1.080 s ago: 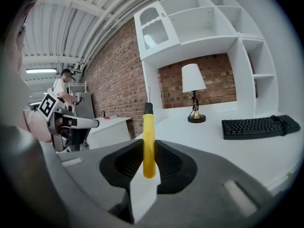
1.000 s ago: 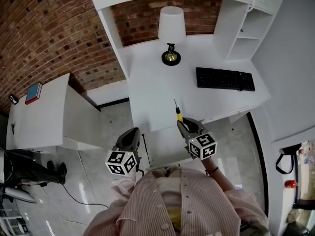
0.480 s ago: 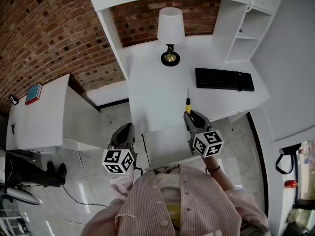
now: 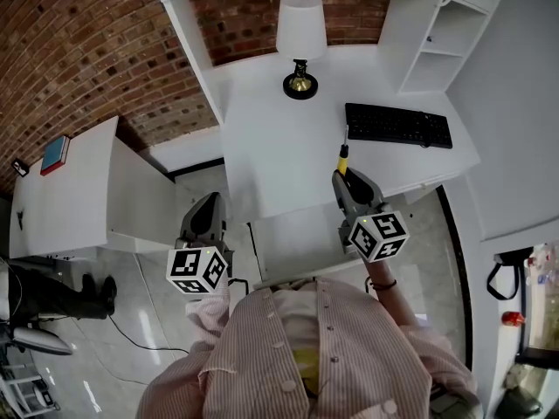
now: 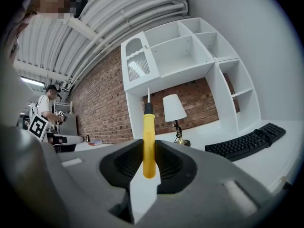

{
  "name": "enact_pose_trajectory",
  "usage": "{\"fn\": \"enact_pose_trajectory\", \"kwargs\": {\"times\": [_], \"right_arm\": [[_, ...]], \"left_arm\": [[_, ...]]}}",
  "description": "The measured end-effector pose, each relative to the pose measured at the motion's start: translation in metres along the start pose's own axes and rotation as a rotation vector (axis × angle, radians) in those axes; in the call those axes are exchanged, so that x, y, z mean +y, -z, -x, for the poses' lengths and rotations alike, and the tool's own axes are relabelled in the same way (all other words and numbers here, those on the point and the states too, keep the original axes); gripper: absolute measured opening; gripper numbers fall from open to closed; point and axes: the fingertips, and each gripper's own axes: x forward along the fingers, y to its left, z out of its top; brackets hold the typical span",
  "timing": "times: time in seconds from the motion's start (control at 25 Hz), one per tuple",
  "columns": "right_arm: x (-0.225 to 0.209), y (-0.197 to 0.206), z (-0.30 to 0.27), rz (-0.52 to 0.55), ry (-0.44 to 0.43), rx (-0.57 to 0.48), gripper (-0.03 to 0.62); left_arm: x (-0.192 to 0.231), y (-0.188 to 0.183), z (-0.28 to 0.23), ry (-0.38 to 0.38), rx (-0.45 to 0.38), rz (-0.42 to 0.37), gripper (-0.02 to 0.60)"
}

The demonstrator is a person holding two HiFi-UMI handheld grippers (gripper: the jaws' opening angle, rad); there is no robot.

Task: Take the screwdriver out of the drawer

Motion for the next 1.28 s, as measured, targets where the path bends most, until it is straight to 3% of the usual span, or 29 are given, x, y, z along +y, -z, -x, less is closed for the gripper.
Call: {"fn": "enact_pose_trajectory", "kwargs": {"times": [0.36,1.28], "right_arm": [[-0.003,-0.013,0.001,0.015,-0.013,-0.022,0.077],[-0.006,-0.004,0.005,0.033,-0.017,-0.003,0.078]], "left_arm": [[0.001,-0.012,0.000,-0.023,-0.031,0.010,-0.002],[0.000,-0.006,-0.002,-0.034,-0.008,-0.015,-0.002]]}}
